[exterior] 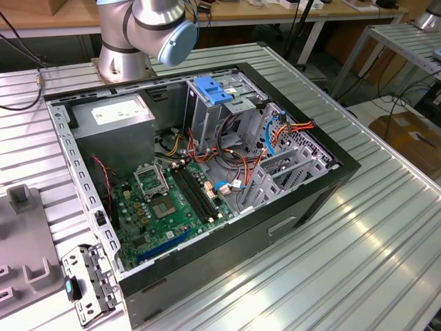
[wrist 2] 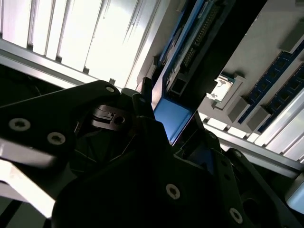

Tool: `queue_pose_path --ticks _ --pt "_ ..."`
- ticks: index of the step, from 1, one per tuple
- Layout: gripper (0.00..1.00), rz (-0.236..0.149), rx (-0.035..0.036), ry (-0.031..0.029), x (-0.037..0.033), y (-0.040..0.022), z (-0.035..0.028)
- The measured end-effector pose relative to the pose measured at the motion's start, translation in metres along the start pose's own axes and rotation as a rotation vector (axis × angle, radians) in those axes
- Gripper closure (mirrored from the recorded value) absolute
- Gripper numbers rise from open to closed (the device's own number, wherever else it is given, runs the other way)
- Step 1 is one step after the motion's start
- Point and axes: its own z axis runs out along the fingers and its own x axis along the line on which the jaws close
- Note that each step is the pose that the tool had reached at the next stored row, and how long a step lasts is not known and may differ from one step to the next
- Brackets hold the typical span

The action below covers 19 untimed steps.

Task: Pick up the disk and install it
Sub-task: 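Pick up the disk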

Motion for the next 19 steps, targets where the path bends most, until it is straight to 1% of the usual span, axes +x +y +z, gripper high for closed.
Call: queue_pose_path --ticks 2,14,19 --pt "0.53 0.0 0.0001 0.0 0.0 0.0001 0.0035" --pt "0.53 -0.002 0.0002 0.0006 -0.0001 0.0 0.0031" --pt "0.53 -0.002 0.0005 0.0043 -0.0001 0.0 0.0026"
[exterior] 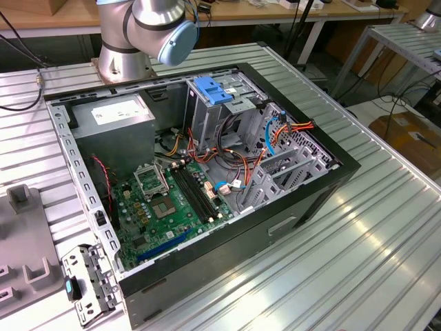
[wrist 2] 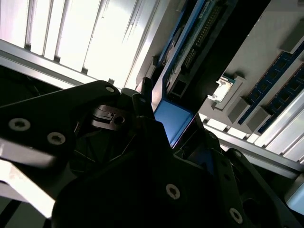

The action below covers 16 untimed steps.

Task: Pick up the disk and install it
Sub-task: 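Pick up the disk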

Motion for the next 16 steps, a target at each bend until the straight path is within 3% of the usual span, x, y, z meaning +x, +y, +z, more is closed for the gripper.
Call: queue_pose_path --ticks 16 --pt "0.53 -0.014 0.0 0.0009 -0.0006 -0.0001 0.0019"
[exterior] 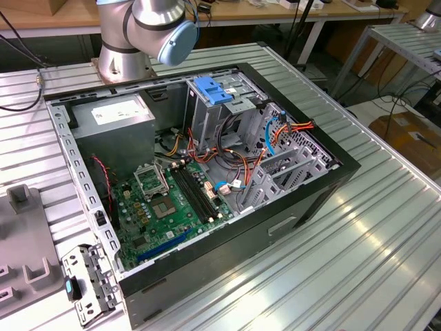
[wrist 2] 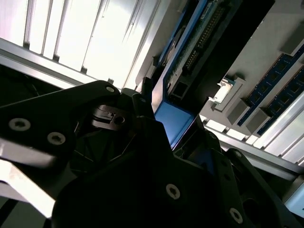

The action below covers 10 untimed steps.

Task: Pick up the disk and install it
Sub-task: 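Pick up the disk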

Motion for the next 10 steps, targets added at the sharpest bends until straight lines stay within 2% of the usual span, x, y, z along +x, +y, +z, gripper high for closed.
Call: queue_pose_path --ticks 6,7,10 --pt "0.54 0.0 0.0 -0.0001 0.0 0.0 0.0002" --pt "0.61 0.0 0.0 -0.0001 0.0 0.0 0.0002" --pt "0.62 0.0 0.0 0.0 0.0 0.0 0.0004"
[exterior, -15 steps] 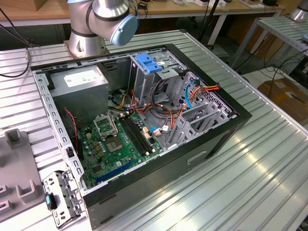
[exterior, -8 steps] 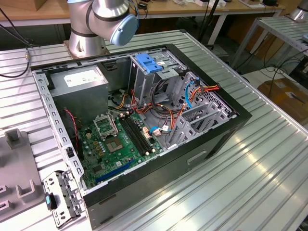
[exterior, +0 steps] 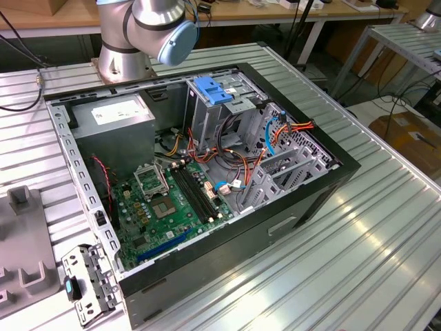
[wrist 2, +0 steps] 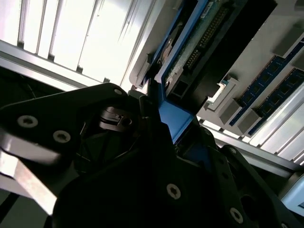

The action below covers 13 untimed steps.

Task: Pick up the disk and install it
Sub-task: 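Pick up the disk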

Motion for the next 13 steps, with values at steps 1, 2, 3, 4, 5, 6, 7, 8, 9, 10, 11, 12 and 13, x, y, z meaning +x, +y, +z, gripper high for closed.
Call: queue_pose_path --ticks 1,2,3,4,5,6,7,8,9,10,11,12,13 --pt "0.62 0.0 0.0 0.0 0.0 0.0 0.0001" --pt "0.62 0.0 0.0 0.0 0.0 0.0 0.0003" --pt "0.62 0.0 0.0 0.0 0.0 0.0 0.0004" --pt "0.62 0.0 0.0 0.0001 0.0 0.0 0.0005" --pt "0.62 0.0 0.0 0.0 0.0 0.0 0.0005" --pt "0.62 0.0 0.0 0.0001 0.0 0.0 0.0006" --pt "0.62 0.0 0.0 0.0 0.0 0.0 0.0007" --pt "0.62 0.0 0.0 0.0 0.0 0.0 0.0007" --pt "0.62 -0.001 0.0001 0.0 0.0 0.0 0.0008" --pt "0.62 -0.002 0.0 0.0 0.0 0.0 0.0008" --pt "0.62 -0.003 0.0 0.0 0.0 0.0 0.0008" --pt "0.62 -0.011 0.0 -0.0002 0.0 0.0 0.0009" --pt "0.62 -0.024 0.0001 -0.0004 0.0 0.0 0.001"
